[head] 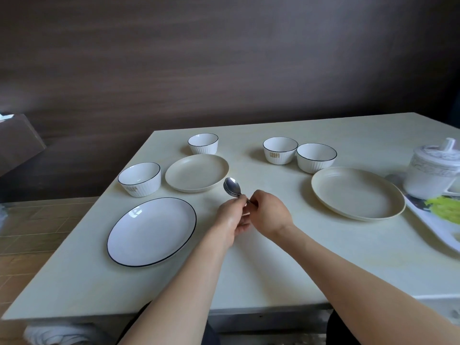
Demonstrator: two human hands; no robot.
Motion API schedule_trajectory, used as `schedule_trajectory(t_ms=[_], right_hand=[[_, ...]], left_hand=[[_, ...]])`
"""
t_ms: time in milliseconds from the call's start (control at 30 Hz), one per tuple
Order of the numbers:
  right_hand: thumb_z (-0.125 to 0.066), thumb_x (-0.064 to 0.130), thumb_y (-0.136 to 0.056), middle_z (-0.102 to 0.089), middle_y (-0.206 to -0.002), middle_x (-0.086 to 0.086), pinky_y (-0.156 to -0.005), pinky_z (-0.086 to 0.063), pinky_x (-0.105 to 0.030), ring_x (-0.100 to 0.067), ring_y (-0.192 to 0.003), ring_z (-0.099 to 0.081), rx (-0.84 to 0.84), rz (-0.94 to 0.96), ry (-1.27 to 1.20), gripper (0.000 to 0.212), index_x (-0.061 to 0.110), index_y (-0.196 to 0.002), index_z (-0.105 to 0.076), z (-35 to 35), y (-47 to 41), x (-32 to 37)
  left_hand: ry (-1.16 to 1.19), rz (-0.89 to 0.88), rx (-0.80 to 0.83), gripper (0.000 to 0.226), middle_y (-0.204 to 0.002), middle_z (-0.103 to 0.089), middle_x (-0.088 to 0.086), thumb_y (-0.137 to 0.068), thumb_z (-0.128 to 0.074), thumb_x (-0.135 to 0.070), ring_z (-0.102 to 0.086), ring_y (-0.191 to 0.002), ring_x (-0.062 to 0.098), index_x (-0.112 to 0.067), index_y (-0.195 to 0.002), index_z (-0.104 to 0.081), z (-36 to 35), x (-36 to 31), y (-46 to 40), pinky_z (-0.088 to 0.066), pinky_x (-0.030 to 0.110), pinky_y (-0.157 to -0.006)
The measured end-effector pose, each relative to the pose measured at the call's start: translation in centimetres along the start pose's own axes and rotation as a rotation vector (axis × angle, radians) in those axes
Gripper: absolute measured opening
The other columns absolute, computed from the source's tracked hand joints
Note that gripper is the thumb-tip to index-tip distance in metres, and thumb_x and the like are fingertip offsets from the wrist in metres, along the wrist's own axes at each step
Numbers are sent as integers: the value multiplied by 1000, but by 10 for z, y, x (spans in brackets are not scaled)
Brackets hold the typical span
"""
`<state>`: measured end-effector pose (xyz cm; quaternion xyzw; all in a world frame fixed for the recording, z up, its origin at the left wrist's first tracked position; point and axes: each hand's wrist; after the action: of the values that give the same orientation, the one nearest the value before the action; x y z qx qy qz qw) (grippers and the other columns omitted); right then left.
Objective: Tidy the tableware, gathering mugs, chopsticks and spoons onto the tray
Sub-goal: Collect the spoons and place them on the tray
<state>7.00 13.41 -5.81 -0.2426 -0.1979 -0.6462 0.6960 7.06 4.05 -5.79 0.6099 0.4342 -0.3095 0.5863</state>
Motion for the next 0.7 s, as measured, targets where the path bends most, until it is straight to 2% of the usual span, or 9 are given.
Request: schedule_trajectory(t_ms=[100,233,300,433,600,700], right_hand=[[-45,18,-93,-57,-84,-1,-56,-35,-28,-25,-77,-51,-41,-53,-26,10,15,-90,-53,14,0,-15],[-46,17,-91,-68,-91,-6,-64,-45,-30,-28,-83,-61,-145,-187,-224,13,12,-92,-58,41,6,-46],[-46,16,-91,-67,-89,-7,-64,-44,-31,-29,-81,-59,-221,-210,-229,13,10,-93,-58,60,12,-64],[-47,16,-94,-60,-81,-6,-61,-38,-31,-28,-73,-52,-407,-232,-157,10,12,-89,-54,110,33,-103],[-43,16,-94,-54,-81,-8,-62,-34,-32,-29,-74,-48,-657,-380,-58,13,9,-91,-54,168,60,-157],[-43,10,-91,-52,-81,-12,-62,-35,-33,-31,-74,-47,-707,-478,7,11,6,-89,-53,193,75,-194]], left_hand=[[-106,-75,-62,24,-80,-58,4,-97,-47,-27,-55,-70,20,-15,-79,-56,-3,7,2,-49,27,-67],[-228,-143,-239,32,-63,-55,7,-91,-47,-13,-53,-72,26,-12,-58,-51,-13,14,7,-52,35,-79],[-281,-137,-263,32,-64,-55,9,-88,-45,-10,-54,-73,26,-13,-56,-49,-25,11,13,-51,34,-76],[-327,-112,-96,28,-65,-53,4,-89,-43,-8,-50,-59,20,-15,-62,-49,-72,7,31,-39,24,-55],[-371,-74,88,20,-71,-55,0,-90,-45,-11,-53,-62,16,-16,-72,-51,-136,8,49,-44,26,-58],[-386,-38,166,18,-75,-55,0,-92,-42,-11,-54,-61,14,-15,-76,-49,-165,12,58,-45,26,-56]])
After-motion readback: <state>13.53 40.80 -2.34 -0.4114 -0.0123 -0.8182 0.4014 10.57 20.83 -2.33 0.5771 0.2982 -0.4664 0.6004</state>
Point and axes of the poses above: each hand's wrist, its own y-axis away from the middle knuckle, its own z-axis out of the back of the hand, x = y × z
